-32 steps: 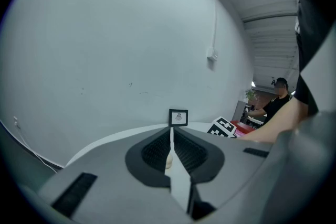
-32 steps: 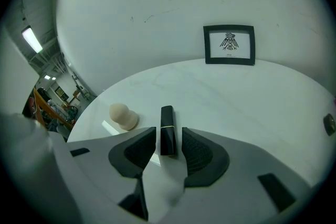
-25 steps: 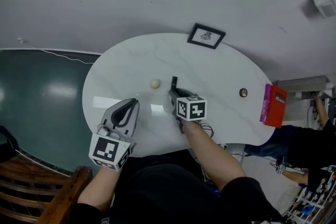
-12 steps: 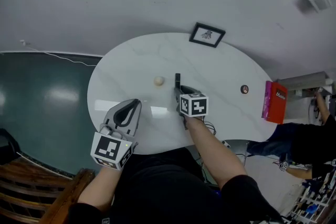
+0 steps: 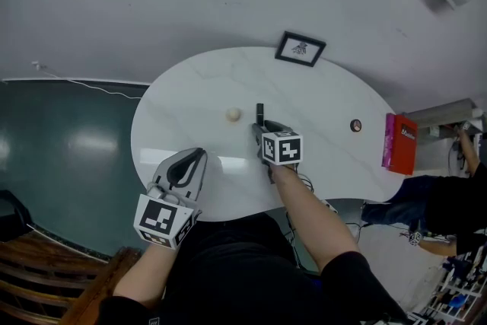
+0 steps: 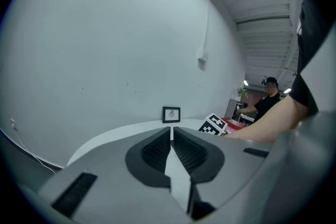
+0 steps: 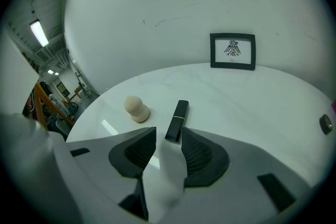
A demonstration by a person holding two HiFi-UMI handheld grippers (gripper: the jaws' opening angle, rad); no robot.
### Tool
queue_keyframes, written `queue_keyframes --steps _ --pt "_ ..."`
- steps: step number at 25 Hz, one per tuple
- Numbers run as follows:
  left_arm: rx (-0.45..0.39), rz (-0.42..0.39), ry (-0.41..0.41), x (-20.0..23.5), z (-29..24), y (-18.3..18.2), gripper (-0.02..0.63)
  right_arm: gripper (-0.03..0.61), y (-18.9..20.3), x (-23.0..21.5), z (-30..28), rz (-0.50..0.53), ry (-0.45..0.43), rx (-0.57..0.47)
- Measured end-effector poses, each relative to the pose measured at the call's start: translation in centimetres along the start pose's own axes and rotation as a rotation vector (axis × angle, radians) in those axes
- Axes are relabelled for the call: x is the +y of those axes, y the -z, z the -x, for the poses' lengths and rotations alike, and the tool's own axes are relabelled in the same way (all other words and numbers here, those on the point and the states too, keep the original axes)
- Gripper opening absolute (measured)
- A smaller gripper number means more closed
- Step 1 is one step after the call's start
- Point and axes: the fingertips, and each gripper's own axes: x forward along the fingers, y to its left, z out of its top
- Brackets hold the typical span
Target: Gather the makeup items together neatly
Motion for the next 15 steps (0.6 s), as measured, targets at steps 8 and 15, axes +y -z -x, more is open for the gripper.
queue_keyframes --steps 8,15 --pt "0.012 -0.005 0.000 -0.21 -0.17 0.16 0.026 0.112 -0.13 -0.30 -0.25 0.011 0.031 -0.018" --pt "0.014 -0.009 0.013 -0.77 -0.55 0.20 0.026 0.105 0.22 -0.79 -0.15 0.027 0.020 -0.007"
